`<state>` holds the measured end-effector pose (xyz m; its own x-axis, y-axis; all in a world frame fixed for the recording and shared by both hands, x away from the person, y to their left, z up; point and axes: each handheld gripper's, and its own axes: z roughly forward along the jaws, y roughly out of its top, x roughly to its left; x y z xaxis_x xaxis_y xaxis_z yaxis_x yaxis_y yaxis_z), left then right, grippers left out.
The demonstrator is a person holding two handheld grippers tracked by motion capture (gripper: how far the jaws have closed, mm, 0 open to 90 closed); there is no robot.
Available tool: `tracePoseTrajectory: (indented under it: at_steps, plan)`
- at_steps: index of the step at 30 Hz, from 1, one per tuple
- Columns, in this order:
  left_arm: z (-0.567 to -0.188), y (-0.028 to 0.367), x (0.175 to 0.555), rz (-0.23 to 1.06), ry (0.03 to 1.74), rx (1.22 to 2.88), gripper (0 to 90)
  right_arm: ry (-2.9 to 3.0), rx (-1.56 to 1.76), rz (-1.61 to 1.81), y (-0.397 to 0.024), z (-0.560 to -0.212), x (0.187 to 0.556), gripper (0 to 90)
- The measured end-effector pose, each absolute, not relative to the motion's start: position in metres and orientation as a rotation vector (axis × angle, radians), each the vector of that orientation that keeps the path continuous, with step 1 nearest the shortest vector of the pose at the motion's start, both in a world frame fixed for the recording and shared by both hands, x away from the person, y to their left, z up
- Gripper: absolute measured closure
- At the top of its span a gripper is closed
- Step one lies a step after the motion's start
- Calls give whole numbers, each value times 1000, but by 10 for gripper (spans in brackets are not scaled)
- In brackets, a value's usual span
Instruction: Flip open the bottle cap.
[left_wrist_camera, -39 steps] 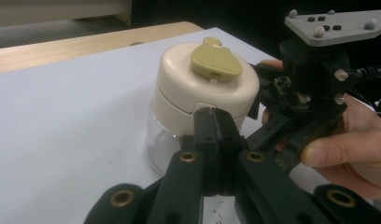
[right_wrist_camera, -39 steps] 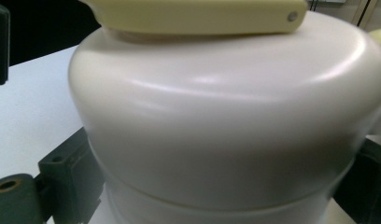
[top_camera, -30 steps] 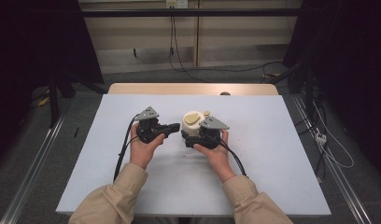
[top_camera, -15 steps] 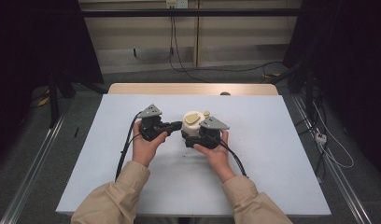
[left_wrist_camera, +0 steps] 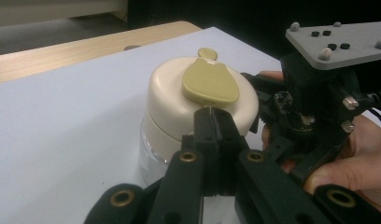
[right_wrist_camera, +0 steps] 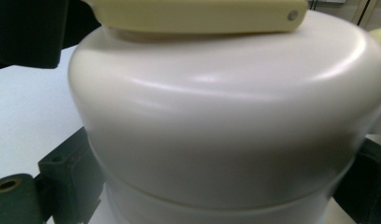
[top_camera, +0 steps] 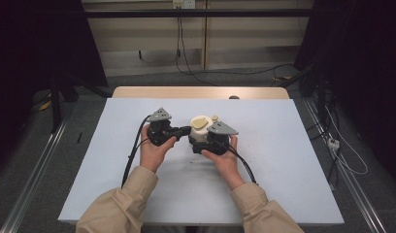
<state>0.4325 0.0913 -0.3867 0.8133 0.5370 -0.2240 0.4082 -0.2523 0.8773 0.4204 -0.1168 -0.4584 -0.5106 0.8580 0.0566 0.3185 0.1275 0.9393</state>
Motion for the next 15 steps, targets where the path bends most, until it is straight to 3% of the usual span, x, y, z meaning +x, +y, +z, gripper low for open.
tracePoseTrajectory:
  at_steps: [15]
  plan:
    - [-382,85,437,166,713,1910,900,1900,1133,1380,-117,-458,420,54]
